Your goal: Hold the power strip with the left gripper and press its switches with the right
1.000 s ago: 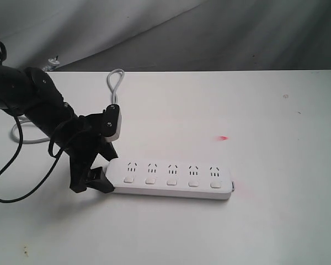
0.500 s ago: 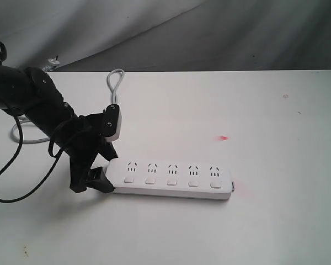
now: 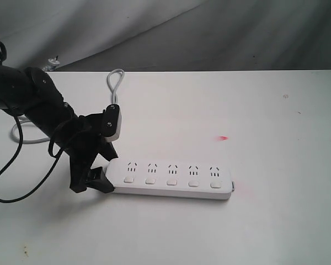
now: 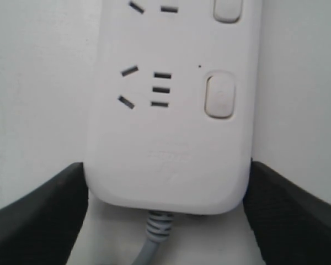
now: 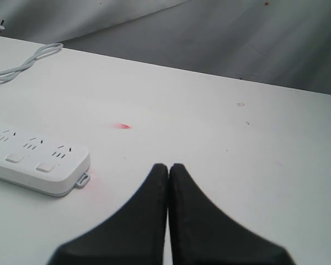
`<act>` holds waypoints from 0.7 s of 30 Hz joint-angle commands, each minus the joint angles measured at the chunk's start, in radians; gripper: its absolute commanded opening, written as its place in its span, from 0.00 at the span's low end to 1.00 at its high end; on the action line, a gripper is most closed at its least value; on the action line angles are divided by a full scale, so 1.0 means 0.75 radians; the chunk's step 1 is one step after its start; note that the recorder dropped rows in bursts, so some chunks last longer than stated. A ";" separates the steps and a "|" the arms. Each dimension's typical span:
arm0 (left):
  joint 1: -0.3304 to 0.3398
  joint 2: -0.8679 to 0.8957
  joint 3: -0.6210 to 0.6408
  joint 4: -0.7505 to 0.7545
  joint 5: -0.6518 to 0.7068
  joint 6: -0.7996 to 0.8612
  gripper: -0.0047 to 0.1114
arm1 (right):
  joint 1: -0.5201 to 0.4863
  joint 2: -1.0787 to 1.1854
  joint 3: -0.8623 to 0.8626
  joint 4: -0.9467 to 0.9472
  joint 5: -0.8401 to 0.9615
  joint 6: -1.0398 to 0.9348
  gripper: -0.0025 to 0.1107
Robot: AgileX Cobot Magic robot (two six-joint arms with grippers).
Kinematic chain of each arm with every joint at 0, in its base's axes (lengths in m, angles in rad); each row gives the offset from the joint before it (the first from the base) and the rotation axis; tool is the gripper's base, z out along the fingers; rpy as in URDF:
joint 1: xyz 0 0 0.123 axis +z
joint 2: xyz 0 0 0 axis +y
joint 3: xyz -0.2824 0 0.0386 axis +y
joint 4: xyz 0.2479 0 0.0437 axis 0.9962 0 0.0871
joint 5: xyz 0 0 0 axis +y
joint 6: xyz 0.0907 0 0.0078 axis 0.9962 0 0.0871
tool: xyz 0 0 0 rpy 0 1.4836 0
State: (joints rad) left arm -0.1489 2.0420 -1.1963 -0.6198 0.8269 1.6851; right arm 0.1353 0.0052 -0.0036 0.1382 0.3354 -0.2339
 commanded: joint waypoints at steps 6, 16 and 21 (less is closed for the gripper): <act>-0.001 -0.001 0.000 -0.027 -0.001 -0.002 0.64 | -0.009 -0.007 0.005 0.004 -0.002 0.005 0.02; -0.001 -0.001 0.000 -0.027 -0.001 -0.002 0.64 | -0.009 -0.007 0.005 0.015 0.020 0.004 0.02; -0.001 -0.001 0.000 -0.027 -0.001 -0.002 0.64 | -0.009 -0.007 -0.167 0.008 0.140 0.004 0.02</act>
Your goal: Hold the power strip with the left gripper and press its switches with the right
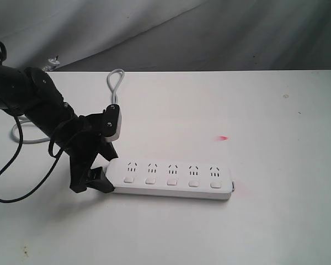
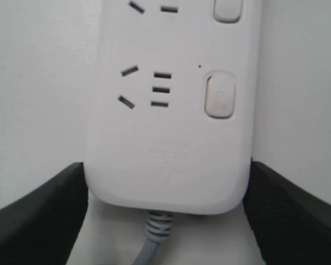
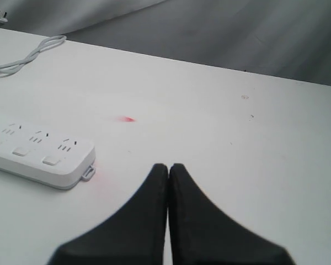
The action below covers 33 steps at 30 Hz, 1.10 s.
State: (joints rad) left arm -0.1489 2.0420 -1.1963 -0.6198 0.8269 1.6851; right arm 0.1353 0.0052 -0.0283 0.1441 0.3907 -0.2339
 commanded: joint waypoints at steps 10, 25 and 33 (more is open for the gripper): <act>-0.001 -0.001 0.000 -0.027 -0.001 -0.002 0.64 | -0.009 0.492 -0.793 -0.072 0.488 0.004 0.02; -0.001 -0.001 0.000 -0.027 -0.001 -0.002 0.64 | 0.096 1.008 -1.098 0.164 0.687 -0.063 0.02; -0.001 -0.001 0.000 -0.027 -0.001 -0.002 0.64 | 0.324 1.265 -1.133 0.359 0.638 -0.396 0.02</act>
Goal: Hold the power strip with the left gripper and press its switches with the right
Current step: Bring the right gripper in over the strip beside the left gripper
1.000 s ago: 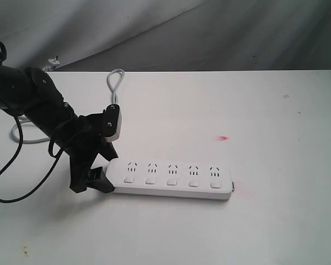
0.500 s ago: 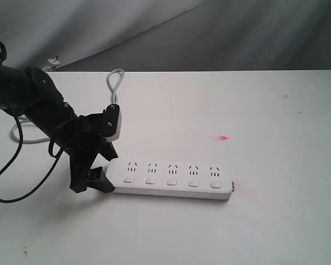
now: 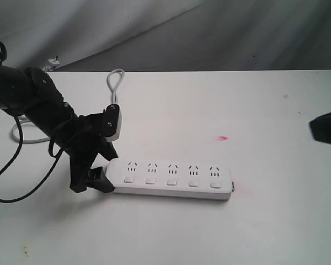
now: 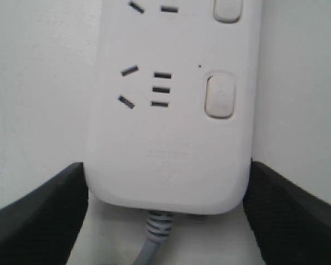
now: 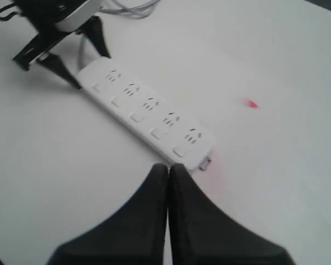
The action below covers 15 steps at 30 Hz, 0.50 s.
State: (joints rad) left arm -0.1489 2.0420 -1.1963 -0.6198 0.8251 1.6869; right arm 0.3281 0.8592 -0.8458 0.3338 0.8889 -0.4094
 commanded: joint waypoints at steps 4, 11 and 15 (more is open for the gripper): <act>-0.001 -0.001 0.000 -0.027 0.001 -0.005 0.64 | 0.105 0.347 -0.213 0.167 0.026 -0.360 0.02; -0.001 -0.001 0.000 -0.027 0.001 -0.005 0.64 | 0.108 0.705 -0.443 0.525 0.102 -0.836 0.02; -0.001 -0.001 0.000 -0.027 0.001 -0.005 0.64 | 0.131 0.847 -0.449 0.702 0.100 -1.068 0.02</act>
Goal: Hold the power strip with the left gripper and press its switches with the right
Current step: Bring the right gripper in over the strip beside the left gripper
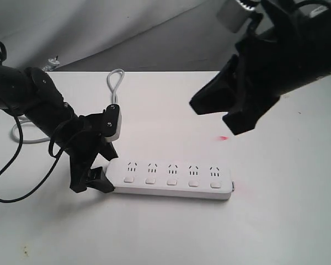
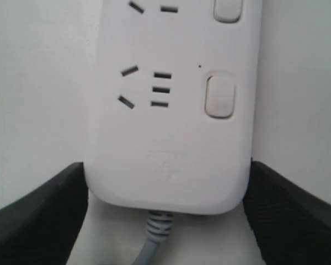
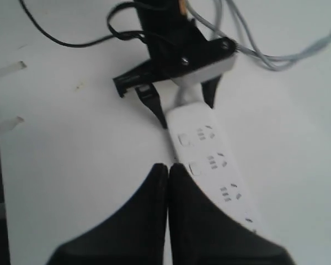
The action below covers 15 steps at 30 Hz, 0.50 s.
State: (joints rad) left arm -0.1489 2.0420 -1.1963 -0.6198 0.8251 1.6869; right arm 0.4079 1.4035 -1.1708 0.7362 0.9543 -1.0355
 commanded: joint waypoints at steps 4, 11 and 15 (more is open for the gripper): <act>-0.001 -0.001 0.000 -0.027 0.001 -0.005 0.64 | 0.108 0.240 -0.016 0.142 -0.104 -0.311 0.02; -0.001 -0.001 0.000 -0.027 0.001 -0.005 0.64 | 0.218 0.414 -0.016 0.168 -0.319 -0.404 0.02; -0.001 -0.001 0.000 -0.027 0.001 -0.005 0.64 | 0.238 0.495 -0.016 0.219 -0.357 -0.404 0.02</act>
State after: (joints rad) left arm -0.1489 2.0420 -1.1963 -0.6198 0.8251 1.6869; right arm 0.5770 1.7516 -1.1782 0.8639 0.7153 -1.3269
